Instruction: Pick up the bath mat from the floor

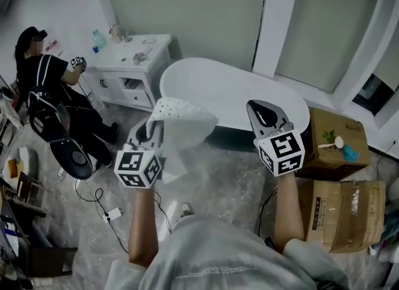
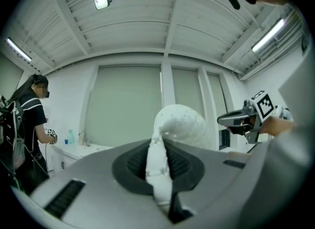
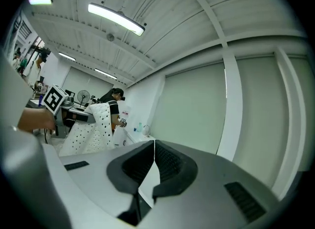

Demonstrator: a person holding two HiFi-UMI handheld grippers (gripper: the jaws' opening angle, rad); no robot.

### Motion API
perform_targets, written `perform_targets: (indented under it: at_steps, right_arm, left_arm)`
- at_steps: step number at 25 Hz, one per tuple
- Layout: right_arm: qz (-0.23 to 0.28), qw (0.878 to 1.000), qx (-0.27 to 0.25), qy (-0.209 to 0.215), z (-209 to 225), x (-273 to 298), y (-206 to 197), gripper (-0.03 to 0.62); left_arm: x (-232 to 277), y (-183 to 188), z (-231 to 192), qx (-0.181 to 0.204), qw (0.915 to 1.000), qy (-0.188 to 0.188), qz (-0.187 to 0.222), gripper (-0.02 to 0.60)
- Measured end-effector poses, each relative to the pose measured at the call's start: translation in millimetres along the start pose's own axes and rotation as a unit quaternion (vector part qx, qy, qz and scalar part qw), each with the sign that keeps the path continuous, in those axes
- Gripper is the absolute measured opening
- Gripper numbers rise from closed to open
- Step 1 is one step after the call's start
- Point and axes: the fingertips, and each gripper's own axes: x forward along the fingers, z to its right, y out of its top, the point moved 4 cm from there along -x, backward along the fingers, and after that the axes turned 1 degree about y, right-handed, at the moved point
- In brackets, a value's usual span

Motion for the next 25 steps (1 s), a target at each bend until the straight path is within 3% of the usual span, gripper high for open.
perform_targets:
  at_steps: [9,25]
  right_arm:
    - [0.002,1.0,-0.005,0.018,0.9,-0.6,-3.7,0.017]
    - [0.0,1.0,0.008,0.028,-1.9,1.9,-18.7,0.017]
  left_arm:
    - [-11.0,17.0,11.9,0.01,0.9999,-0.007,0.012,0.034]
    - [-8.5,5.7,23.1,0.017,0.9995,-0.026,-0.004,0.034]
